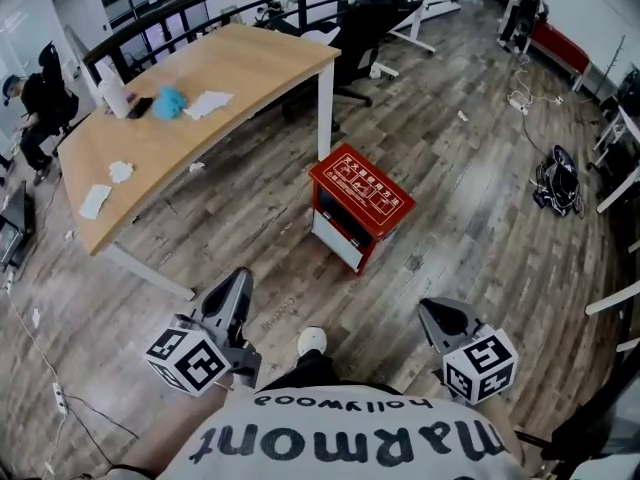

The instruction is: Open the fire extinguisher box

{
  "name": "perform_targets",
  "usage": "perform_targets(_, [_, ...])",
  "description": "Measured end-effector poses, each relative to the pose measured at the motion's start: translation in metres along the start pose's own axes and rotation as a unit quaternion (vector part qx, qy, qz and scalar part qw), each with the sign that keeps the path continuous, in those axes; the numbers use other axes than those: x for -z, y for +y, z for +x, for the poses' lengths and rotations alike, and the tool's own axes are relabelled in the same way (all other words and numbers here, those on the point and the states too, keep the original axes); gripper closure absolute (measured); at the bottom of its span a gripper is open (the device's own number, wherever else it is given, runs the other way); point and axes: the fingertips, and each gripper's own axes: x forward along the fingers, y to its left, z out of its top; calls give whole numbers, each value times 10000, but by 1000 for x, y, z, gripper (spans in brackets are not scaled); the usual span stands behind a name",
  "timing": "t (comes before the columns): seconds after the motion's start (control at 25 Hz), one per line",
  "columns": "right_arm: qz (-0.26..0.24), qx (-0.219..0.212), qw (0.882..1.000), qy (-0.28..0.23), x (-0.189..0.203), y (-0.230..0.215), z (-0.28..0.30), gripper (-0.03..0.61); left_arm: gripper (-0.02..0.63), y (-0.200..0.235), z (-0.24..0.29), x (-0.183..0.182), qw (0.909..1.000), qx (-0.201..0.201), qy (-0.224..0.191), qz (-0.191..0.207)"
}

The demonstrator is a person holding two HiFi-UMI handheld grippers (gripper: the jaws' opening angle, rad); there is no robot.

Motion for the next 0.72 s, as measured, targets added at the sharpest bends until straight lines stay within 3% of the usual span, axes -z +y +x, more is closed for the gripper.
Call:
perform_targets(0.2, [263, 50, 9995, -185, -43, -18, 24, 569, 607, 22, 33, -13, 9995, 7, 298, -90])
perform_targets(0.36, [570, 88, 9983, -129, -51, -32, 47, 568, 607, 36, 58, -22, 9992, 100, 294, -267])
perform_targets(0.52, [909, -72, 9958, 2, -55, -31, 76, 569, 607, 48, 77, -11, 9970, 196, 626, -417])
perform_targets(0.72, [870, -52, 9962, -13, -80, -37, 118, 569, 607, 78, 100, -14, 9946, 152, 773, -679])
